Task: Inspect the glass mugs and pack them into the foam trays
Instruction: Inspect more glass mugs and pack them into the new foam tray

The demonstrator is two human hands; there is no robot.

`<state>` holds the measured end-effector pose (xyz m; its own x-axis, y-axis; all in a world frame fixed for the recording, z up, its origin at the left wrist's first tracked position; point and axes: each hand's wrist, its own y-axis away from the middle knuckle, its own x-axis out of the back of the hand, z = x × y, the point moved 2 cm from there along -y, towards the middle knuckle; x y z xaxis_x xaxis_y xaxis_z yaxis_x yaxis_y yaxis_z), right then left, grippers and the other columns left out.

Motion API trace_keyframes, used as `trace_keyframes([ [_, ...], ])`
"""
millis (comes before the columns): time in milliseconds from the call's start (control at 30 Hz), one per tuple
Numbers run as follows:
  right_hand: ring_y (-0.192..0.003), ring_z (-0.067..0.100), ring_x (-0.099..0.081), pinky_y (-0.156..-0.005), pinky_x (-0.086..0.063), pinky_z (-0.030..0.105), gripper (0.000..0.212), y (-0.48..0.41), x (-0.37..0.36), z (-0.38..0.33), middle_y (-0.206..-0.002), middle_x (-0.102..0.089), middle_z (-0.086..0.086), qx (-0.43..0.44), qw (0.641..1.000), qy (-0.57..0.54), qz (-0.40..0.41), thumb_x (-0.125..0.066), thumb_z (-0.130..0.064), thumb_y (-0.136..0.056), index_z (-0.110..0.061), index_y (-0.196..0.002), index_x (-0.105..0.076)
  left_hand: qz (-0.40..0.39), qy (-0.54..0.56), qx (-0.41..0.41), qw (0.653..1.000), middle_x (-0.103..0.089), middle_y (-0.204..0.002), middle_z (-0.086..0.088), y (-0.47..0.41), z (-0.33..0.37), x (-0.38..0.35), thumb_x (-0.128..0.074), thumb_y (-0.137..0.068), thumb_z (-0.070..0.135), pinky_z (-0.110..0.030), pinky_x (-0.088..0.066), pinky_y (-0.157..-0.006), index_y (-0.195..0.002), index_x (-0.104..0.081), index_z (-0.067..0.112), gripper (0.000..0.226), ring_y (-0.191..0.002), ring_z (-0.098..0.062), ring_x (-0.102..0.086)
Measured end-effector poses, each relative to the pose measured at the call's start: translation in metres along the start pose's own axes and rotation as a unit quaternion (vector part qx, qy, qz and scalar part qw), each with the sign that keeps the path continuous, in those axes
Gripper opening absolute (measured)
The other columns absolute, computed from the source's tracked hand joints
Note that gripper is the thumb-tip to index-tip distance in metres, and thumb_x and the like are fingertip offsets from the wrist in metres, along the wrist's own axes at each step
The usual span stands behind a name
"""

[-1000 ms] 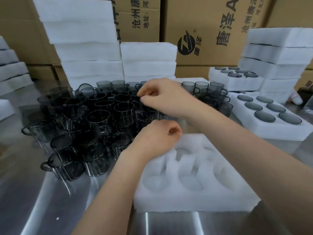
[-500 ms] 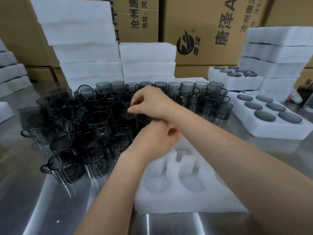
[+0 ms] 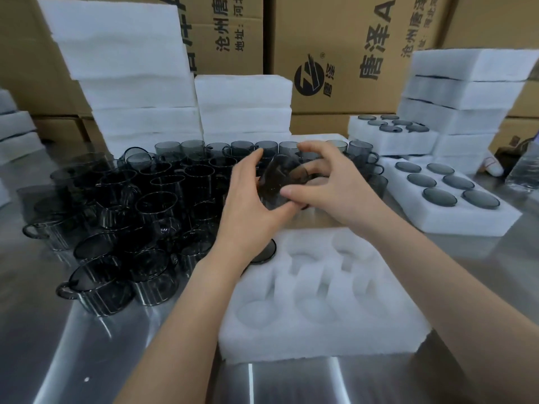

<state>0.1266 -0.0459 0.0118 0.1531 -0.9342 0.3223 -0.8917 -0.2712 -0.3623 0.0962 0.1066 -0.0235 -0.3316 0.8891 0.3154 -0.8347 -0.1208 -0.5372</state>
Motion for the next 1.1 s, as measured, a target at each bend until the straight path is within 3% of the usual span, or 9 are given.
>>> trace_keyframes([
  [100, -0.075, 0.014, -0.067, -0.071, -0.057, 0.031, 0.060, 0.006, -0.004, 0.004, -0.103, -0.067, 0.004, 0.015, 0.999, 0.008, -0.037, -0.083, -0.014, -0.075, -0.025, -0.128, -0.057, -0.024, 0.024, 0.002, 0.999, -0.057, -0.132, 0.010, -0.001, 0.001, -0.001, -0.076, -0.062, 0.029, -0.035, -0.048, -0.103, -0.140, -0.048, 0.023, 0.083, -0.118, -0.006, -0.057],
  [200, -0.080, 0.014, -0.067, -0.068, -0.055, 0.026, 0.052, 0.010, -0.002, 0.007, -0.103, -0.068, 0.005, 0.006, 0.996, -0.048, -0.080, -0.076, -0.016, -0.083, -0.019, -0.132, -0.059, -0.039, 0.095, 0.027, 0.994, -0.066, -0.120, 0.009, -0.003, -0.003, 0.001, -0.081, -0.059, 0.017, -0.039, -0.051, -0.100, -0.130, -0.058, 0.022, 0.075, -0.113, -0.009, -0.063],
  [300, -0.089, 0.021, -0.066, -0.082, -0.059, 0.046, 0.047, 0.012, 0.004, 0.014, -0.110, -0.067, 0.010, -0.018, 0.990, -0.097, -0.102, -0.069, -0.022, -0.083, -0.022, -0.130, -0.060, -0.066, 0.112, 0.034, 0.991, -0.068, -0.112, 0.015, -0.004, -0.006, 0.002, -0.087, -0.055, 0.010, -0.028, -0.049, -0.098, -0.119, -0.060, 0.032, 0.072, -0.110, -0.002, -0.063],
  [367, -0.092, 0.025, -0.066, -0.086, -0.056, 0.055, 0.047, 0.013, 0.006, 0.017, -0.113, -0.067, 0.006, -0.018, 0.987, -0.110, -0.112, -0.069, -0.019, -0.080, -0.022, -0.127, -0.061, -0.085, 0.115, 0.033, 0.989, -0.069, -0.111, 0.016, -0.005, -0.006, 0.001, -0.086, -0.055, 0.008, -0.026, -0.048, -0.098, -0.119, -0.059, 0.028, 0.072, -0.111, -0.003, -0.063],
  [533, -0.084, 0.025, -0.064, -0.076, -0.058, 0.048, 0.047, 0.014, 0.005, 0.023, -0.114, -0.065, 0.000, 0.000, 0.986, -0.117, -0.118, -0.073, -0.011, -0.077, -0.027, -0.120, -0.061, -0.101, 0.088, 0.035, 0.990, -0.065, -0.122, 0.006, -0.006, -0.010, -0.001, -0.089, -0.056, 0.003, -0.035, -0.044, -0.107, -0.129, -0.057, 0.018, 0.081, -0.118, -0.007, -0.059],
  [700, -0.085, 0.031, -0.060, -0.071, -0.059, 0.038, 0.049, 0.014, 0.006, 0.028, -0.119, -0.065, 0.004, 0.007, 0.981, -0.140, -0.137, -0.074, 0.003, -0.080, -0.021, -0.119, -0.056, -0.102, 0.050, 0.022, 0.993, -0.068, -0.119, 0.008, -0.006, -0.009, -0.001, -0.090, -0.058, 0.002, -0.025, -0.046, -0.102, -0.127, -0.061, 0.020, 0.077, -0.113, -0.004, -0.061],
  [900, -0.083, 0.034, -0.052, -0.074, -0.054, 0.059, 0.050, 0.014, 0.004, 0.027, -0.108, -0.064, -0.002, 0.015, 0.987, -0.112, -0.110, -0.080, -0.009, -0.067, -0.020, -0.109, -0.054, -0.106, 0.027, 0.004, 0.994, -0.071, -0.111, 0.011, -0.004, -0.006, -0.002, -0.092, -0.056, 0.007, -0.027, -0.048, -0.099, -0.126, -0.063, 0.023, 0.077, -0.107, -0.004, -0.063],
  [1100, -0.082, 0.021, -0.061, -0.072, -0.054, 0.048, 0.051, 0.011, -0.002, 0.026, -0.097, -0.061, 0.001, 0.016, 0.998, -0.044, -0.042, -0.087, -0.031, -0.056, -0.025, -0.089, -0.048, -0.118, 0.005, -0.028, 0.993, -0.070, -0.110, 0.014, -0.001, -0.004, -0.006, -0.093, -0.053, 0.006, -0.017, -0.047, -0.090, -0.125, -0.064, 0.025, 0.080, -0.102, 0.001, -0.064],
])
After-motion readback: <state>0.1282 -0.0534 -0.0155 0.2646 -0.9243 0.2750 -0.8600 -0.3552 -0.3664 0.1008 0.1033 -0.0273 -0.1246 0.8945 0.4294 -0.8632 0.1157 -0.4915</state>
